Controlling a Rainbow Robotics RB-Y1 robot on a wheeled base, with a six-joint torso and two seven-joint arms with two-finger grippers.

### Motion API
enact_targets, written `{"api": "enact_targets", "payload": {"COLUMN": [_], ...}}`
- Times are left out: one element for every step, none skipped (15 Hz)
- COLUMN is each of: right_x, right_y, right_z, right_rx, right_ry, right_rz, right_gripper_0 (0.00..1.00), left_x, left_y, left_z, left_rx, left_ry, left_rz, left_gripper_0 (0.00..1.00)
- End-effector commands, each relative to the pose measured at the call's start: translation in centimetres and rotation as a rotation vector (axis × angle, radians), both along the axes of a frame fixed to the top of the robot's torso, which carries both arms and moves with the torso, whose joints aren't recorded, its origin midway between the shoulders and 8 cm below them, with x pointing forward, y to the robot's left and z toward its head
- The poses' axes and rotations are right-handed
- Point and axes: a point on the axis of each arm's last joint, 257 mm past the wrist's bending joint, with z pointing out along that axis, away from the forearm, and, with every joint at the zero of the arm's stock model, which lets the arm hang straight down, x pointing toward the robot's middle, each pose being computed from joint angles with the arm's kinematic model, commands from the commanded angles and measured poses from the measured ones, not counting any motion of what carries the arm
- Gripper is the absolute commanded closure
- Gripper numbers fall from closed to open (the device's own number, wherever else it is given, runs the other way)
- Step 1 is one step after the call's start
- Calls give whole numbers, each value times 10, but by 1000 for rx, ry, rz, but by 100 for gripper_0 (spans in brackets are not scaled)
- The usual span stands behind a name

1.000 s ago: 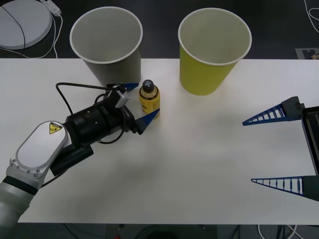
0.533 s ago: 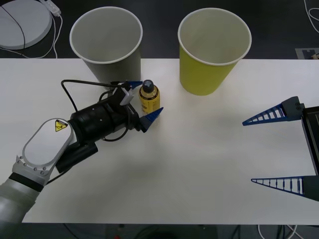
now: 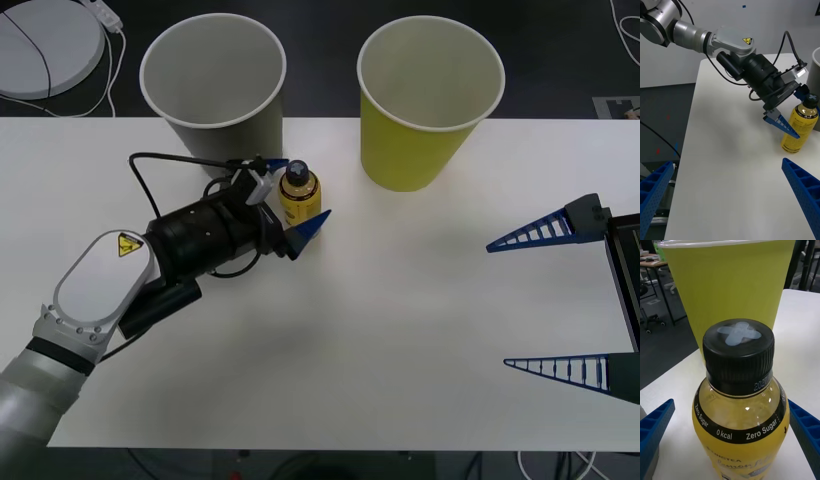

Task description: Put the can into the green bin and the plastic bottle into the gray bin

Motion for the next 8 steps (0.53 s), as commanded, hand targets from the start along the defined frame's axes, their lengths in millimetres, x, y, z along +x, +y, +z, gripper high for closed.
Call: {"api": "enact_targets", "payload": {"right_x": [0,0,0,0,0,0,0,0], "right_y": [0,0,0,0,0,0,0,0], "right_z": [0,0,0,0,0,0,0,0], "right_rx": [0,0,0,0,0,0,0,0], "right_ry": [0,0,0,0,0,0,0,0], "right_rz": [0,0,0,0,0,0,0,0], "right_gripper_0": [0,0,0,0,0,0,0,0], "left_x": [0,0,-1,0,-1,-1,-1,-1], "left_y": [-5,-6,-8,-9,-10,-10,-11,-10], "left_z": [0,0,-1,0,0,0,0,0], "left_rx": [5,1,1,2,0,-2,-5,-5], "left_ry": [-6,-4,-4,-7,-6,-4,-1,-1], "left_rz": [-3,-2,-4,-3,-3,-3,-4,-3], "left_gripper_0": [0,0,0,0,0,0,0,0]}}
